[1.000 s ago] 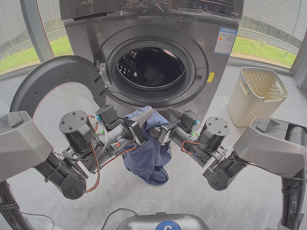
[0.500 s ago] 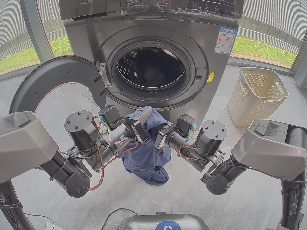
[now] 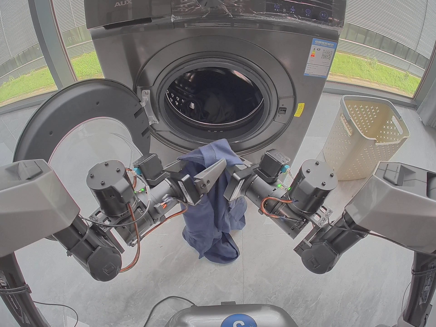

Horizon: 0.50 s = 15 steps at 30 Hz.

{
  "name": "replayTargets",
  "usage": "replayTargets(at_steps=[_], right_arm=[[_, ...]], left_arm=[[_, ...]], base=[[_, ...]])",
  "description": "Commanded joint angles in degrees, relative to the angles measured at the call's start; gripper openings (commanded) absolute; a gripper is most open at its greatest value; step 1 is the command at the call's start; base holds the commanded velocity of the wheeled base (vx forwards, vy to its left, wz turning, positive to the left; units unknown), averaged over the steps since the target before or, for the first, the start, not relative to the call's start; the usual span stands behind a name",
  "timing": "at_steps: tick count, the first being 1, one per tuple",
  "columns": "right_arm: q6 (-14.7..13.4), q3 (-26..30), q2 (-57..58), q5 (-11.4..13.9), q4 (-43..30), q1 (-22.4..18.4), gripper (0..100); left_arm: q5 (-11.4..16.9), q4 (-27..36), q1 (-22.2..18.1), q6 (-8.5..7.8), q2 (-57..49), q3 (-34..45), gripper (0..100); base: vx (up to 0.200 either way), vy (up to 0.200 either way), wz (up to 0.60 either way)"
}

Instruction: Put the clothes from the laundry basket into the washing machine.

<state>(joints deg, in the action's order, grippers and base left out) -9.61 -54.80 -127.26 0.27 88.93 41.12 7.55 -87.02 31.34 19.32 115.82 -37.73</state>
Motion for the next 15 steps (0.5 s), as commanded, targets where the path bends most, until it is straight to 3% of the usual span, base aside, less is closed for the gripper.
replayTargets(at_steps=[1,7,15], right_arm=[[-0.1,0.1,3.0,-0.1,0.9,-0.5,0],[-0.1,0.1,4.9,-0.1,0.9,-1.4,0],[0.0,-0.1,5.3,-0.4,0.7,-1.2,0]], left_arm=[[-0.1,-1.2,-2.2,0.01,-0.4,1.8,100],[-0.2,-1.6,-5.1,-1.74,1.9,3.9,100],[-0.1,-1.6,-4.7,-3.85,6.9,5.3,100]], base=[[0.0,0.0,0.0],[0.0,0.0,0.0],[0.0,0.0,0.0]])
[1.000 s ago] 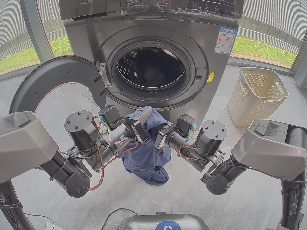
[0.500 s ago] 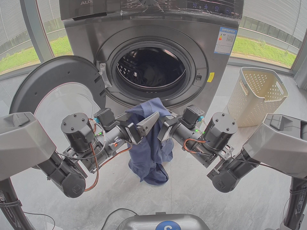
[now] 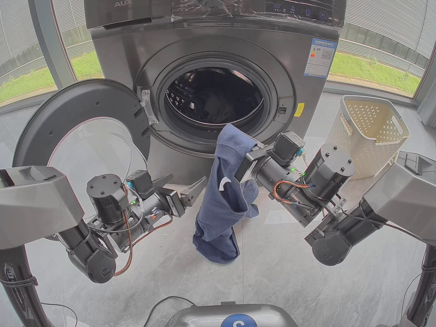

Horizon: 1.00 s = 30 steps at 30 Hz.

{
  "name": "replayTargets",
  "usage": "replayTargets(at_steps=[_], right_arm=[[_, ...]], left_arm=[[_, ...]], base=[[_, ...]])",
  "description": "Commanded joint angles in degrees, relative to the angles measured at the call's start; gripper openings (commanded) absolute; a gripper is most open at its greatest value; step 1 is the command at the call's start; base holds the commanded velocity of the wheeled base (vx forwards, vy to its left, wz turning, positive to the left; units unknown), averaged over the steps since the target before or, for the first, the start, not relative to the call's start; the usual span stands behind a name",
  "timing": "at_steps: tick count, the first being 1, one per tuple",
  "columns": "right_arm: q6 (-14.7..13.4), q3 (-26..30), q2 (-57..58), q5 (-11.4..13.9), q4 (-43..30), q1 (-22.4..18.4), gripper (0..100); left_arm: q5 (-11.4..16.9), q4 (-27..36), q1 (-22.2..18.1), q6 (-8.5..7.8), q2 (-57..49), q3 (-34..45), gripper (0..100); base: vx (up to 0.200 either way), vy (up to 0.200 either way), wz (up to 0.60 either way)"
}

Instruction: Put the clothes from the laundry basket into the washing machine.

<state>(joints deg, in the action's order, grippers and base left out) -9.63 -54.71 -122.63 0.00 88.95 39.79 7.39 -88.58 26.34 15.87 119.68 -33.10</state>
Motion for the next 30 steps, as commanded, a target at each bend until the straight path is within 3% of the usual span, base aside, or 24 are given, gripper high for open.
replayTargets(at_steps=[1,5,14,20,26,30], right_arm=[[0.1,-0.4,0.5,-0.4,0.6,0.1,0],[0.1,-2.2,0.0,-1.2,0.2,0.2,0],[0.2,-8.3,-3.3,-1.3,-1.7,-0.1,0],[0.2,-8.3,-3.3,-2.1,-1.6,0.2,0],[0.2,-8.1,-3.1,-2.1,-1.6,0.5,0],[0.2,-8.1,-3.3,-2.1,-1.5,0.8,0]], left_arm=[[0.1,0.0,0.6,-0.67,3.5,0.9,100],[0.1,-0.1,2.2,-1.63,5.1,1.7,100],[0.0,-0.1,6.0,-1.63,8.3,1.3,100],[-0.8,-0.1,5.8,-2.95,13.9,-3.1,100],[-1.4,-0.1,6.5,-3.04,15.3,-5.5,100],[-3.7,-0.1,6.8,-3.13,18.0,-8.7,100]], base=[[0.0,0.0,0.0],[0.0,0.0,0.0],[0.0,0.0,0.0],[0.0,0.0,0.0],[0.0,0.0,0.0],[0.0,0.0,0.0]])
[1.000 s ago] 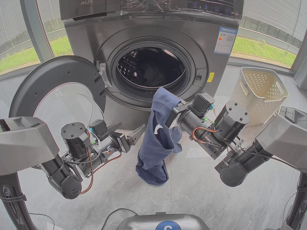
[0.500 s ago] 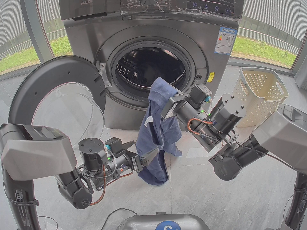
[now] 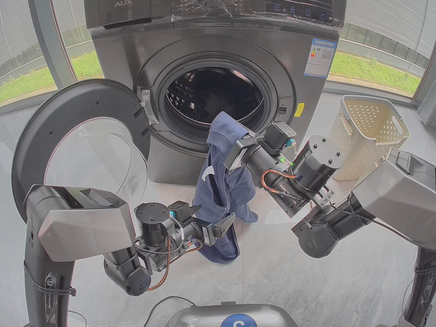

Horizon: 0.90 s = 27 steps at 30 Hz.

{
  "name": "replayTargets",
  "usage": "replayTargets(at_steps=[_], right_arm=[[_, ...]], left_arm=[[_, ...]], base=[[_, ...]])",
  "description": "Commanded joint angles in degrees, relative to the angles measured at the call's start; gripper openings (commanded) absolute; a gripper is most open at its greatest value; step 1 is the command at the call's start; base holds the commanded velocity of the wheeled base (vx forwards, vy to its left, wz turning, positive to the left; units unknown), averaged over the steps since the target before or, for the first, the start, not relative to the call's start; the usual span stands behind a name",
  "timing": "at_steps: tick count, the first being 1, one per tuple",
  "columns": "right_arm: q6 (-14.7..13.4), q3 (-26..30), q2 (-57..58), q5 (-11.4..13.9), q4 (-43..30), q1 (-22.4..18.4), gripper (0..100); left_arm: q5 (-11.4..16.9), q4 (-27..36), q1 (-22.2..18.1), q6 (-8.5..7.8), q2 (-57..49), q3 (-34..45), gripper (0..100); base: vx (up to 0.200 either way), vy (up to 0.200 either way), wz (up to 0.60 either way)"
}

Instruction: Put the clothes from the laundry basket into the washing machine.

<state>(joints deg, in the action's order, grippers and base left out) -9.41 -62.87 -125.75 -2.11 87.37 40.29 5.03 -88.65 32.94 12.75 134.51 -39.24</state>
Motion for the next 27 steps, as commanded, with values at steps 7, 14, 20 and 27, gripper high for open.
replayTargets(at_steps=[7,14,20,27], right_arm=[[-0.1,0.9,-0.1,0.0,0.5,0.4,0],[-0.1,1.4,0.1,-0.1,0.7,0.4,0],[-0.2,1.7,0.0,-0.1,0.9,0.0,0],[-0.3,5.2,2.0,0.0,1.6,-1.7,0]], left_arm=[[-5.8,-0.1,-0.1,-0.1,6.4,-8.0,100],[-9.0,-0.1,-0.4,-0.1,6.8,-10.8,0],[-10.3,-0.2,-0.5,-0.1,4.8,-9.9,0],[-9.9,-0.2,-0.9,0.08,-3.8,-0.7,0]], base=[[0.0,0.0,0.0],[0.0,0.0,0.0],[0.0,0.0,0.0],[0.0,0.0,0.0]])
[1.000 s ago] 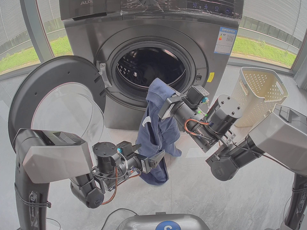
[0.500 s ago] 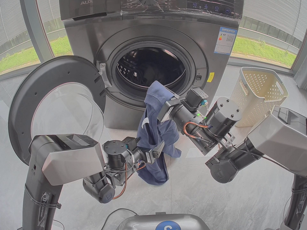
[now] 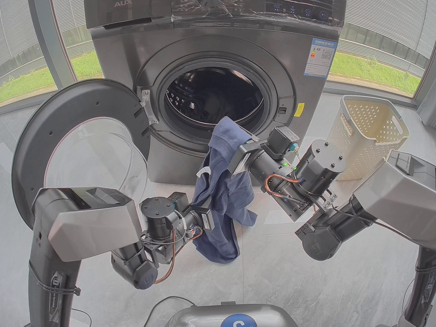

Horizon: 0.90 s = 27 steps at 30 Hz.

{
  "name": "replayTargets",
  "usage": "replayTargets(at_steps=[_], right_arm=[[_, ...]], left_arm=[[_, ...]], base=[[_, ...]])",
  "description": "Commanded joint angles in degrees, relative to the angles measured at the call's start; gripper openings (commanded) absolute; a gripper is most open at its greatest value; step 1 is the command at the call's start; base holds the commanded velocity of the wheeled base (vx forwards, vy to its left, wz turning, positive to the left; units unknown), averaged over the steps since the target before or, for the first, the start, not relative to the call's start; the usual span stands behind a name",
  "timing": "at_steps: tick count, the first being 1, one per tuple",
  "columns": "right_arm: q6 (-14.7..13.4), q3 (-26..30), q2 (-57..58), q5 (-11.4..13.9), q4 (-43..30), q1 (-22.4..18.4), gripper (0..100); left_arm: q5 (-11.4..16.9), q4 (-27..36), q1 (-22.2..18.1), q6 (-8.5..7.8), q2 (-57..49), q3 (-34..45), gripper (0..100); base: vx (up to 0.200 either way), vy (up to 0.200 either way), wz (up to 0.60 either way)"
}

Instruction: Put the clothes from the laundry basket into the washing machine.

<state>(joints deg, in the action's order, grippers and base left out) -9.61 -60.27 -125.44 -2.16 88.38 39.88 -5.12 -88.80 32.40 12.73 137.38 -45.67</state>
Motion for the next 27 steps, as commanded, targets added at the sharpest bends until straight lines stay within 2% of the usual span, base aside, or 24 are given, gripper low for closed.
replayTargets(at_steps=[1,5,7,9,13,16,18,21,27], right_arm=[[-0.1,4.0,2.5,0.0,1.0,-1.8,0],[-0.9,9.6,5.2,0.5,1.4,-3.7,0],[-1.4,14.0,7.1,0.8,1.4,-4.4,0],[-1.6,17.9,9.1,0.9,1.4,-4.6,0],[-2.0,26.3,13.1,1.2,1.4,-4.5,0],[-1.8,27.8,13.6,1.3,1.4,-4.6,0],[-2.0,28.3,13.8,1.2,1.4,-4.5,0],[-2.0,29.1,14.3,0.8,1.5,-4.7,0],[-2.0,28.8,17.8,0.4,1.5,-4.6,0]], left_arm=[[0.6,-0.1,-1.2,0.11,-8.9,8.1,0],[2.1,0.0,-3.0,-0.25,-15.1,13.8,0],[3.1,0.0,-4.5,-1.48,-18.6,16.5,0],[3.5,0.0,-5.2,-1.92,-21.5,18.1,0],[4.9,0.1,-6.6,-1.83,-27.0,18.9,0],[5.5,0.2,-7.1,-1.65,-29.2,18.2,0],[5.7,0.1,-7.4,-2.8,-29.5,16.8,0],[5.7,0.0,-7.4,-3.59,-30.1,16.3,0],[5.6,0.0,-6.1,-3.76,-35.5,16.2,0]], base=[[0.0,0.0,0.0],[0.0,0.0,0.0],[0.0,0.0,0.0],[0.0,0.0,0.0],[0.0,0.0,0.0],[0.0,0.0,0.0],[0.0,0.0,0.0],[0.0,0.0,0.0],[0.0,0.0,0.0]])
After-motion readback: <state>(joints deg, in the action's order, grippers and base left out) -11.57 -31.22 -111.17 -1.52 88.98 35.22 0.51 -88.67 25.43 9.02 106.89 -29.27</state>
